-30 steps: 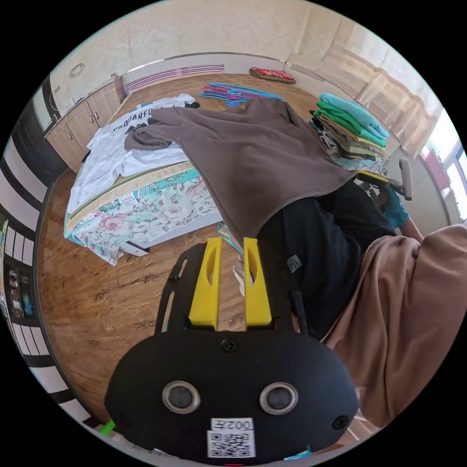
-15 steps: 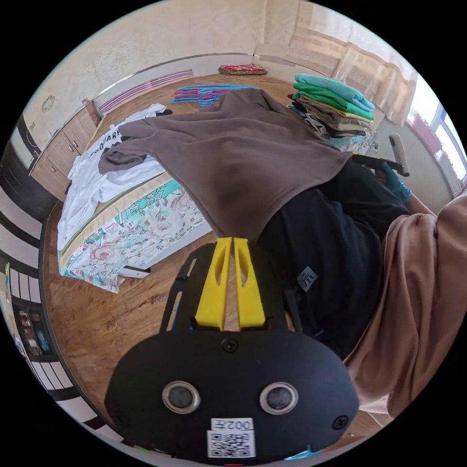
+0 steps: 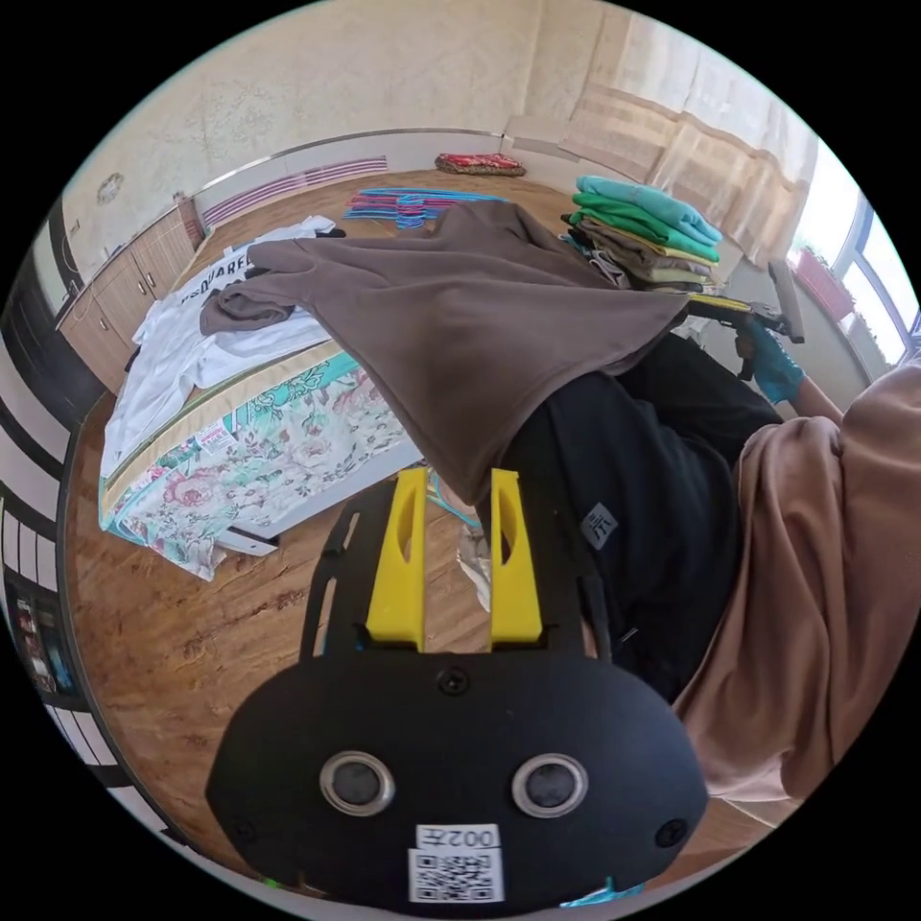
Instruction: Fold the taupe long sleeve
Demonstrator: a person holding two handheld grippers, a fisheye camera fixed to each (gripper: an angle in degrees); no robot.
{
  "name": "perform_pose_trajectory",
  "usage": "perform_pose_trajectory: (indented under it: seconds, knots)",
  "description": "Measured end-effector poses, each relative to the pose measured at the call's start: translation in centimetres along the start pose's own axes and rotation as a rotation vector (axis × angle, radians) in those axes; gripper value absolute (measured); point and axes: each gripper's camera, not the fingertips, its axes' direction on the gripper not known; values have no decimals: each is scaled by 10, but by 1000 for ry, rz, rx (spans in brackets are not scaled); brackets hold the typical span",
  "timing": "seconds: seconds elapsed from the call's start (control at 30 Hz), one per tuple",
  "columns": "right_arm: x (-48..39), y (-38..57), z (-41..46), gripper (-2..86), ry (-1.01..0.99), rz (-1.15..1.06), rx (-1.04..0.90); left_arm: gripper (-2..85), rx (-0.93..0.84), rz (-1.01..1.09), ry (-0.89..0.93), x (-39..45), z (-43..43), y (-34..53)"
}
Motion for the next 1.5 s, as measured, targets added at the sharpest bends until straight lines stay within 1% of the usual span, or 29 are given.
perform_pose_trajectory:
  seconds: [0.1,0.17,0.23,0.33,0.43,0.53,0.6,0.67,0.73,0.8,0.87,1.03,1.07,1.17,1.23,1.37,1.5]
  knots:
    - [-1,0,-2,-9,-4,18,5,54,-26,35,-21,3,9,-4]
    - [-2,-2,-4,-9,-5,23,8,34,-29,54,-69,6,11,-6]
    - [-3,-5,-6,-9,-1,22,14,5,-3,47,-73,7,11,-7]
    - [-9,-12,-15,-9,62,6,46,-5,17,0,-115,5,4,-7]
    - [-20,-24,-30,-9,163,-70,78,-8,64,-32,-172,7,-23,-3]
    - [-26,-37,-45,-8,219,-146,81,-9,104,-29,-139,7,-57,1]
    - [-23,-42,-46,-8,209,-175,50,-9,86,-3,-122,8,-67,1]
    - [-19,-42,-35,-8,132,-185,-27,-9,6,18,-124,7,-58,0]
    - [-19,-38,-24,-6,109,-194,-86,-9,-48,14,-105,5,-44,-1]
    - [-18,-34,-13,-3,89,-183,-135,-9,-67,-1,-97,3,-34,-2]
    - [-13,-29,-4,8,35,-126,-170,-8,-71,-32,-75,-2,-27,-4]
    - [15,-29,8,49,-141,75,-157,-7,-92,-11,-17,-8,-23,-15]
    - [22,-30,9,50,-170,121,-139,-7,-96,0,-25,-8,-23,-18]
    - [31,-38,12,29,-227,167,-115,-7,-104,14,-42,-8,-24,-27]
    - [31,-46,9,11,-204,144,-113,-8,-101,42,-59,-8,-29,-32]
    - [23,-75,-12,-3,-49,17,-120,-9,-86,137,-46,-9,-56,-42]
    - [24,-99,-37,-8,-20,-59,-107,-9,-132,184,-39,-13,-67,-52]
